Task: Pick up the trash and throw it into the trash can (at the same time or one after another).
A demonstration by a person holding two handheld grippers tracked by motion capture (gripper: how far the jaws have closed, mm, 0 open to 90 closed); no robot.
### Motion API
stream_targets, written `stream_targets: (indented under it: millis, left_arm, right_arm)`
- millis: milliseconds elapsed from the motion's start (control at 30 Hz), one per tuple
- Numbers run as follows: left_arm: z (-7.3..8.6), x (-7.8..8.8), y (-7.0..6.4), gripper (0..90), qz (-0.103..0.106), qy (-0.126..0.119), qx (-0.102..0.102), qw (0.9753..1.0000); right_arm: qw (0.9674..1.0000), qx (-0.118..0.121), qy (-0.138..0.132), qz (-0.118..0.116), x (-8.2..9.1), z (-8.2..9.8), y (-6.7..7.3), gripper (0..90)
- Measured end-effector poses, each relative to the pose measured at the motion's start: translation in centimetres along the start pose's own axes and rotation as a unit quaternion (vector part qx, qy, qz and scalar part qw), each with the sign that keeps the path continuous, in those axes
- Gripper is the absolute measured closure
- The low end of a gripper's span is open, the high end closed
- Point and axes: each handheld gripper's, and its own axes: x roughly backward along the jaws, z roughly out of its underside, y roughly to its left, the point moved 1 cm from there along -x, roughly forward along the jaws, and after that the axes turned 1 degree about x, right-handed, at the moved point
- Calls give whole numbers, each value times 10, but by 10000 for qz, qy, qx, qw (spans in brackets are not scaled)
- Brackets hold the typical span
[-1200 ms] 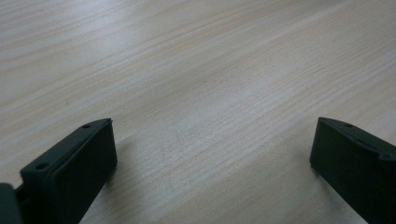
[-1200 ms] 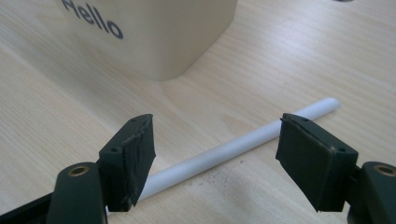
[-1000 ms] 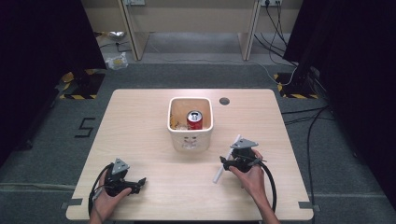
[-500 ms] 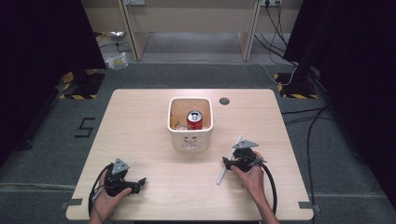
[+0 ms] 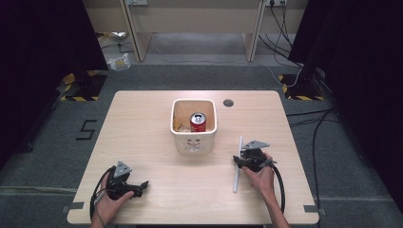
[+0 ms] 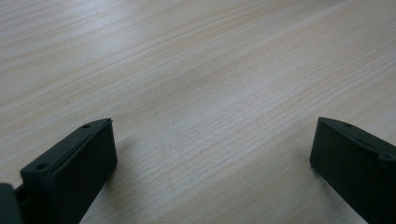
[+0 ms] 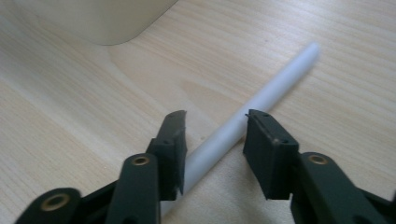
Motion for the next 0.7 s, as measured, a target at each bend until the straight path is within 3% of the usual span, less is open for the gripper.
stream_targets:
  millis: [233, 300, 433, 700]
  left_arm:
    - [0, 0, 0, 0, -1, 0, 5, 10000]
    - [0, 0, 0, 0, -2, -1, 5, 10000]
    - [0, 0, 0, 0, -2, 1, 4, 10000]
    - [0, 0, 0, 0, -11, 0, 13, 10000]
  right_arm:
    - [9998, 209, -47, 30, 0, 0, -2, 778]
    - [9998, 221, 4, 11, 1, -1, -2, 777]
    - [9994, 269, 88, 211, 5, -1, 0, 710]
    - [9996, 209, 194, 72, 12, 2, 4, 668]
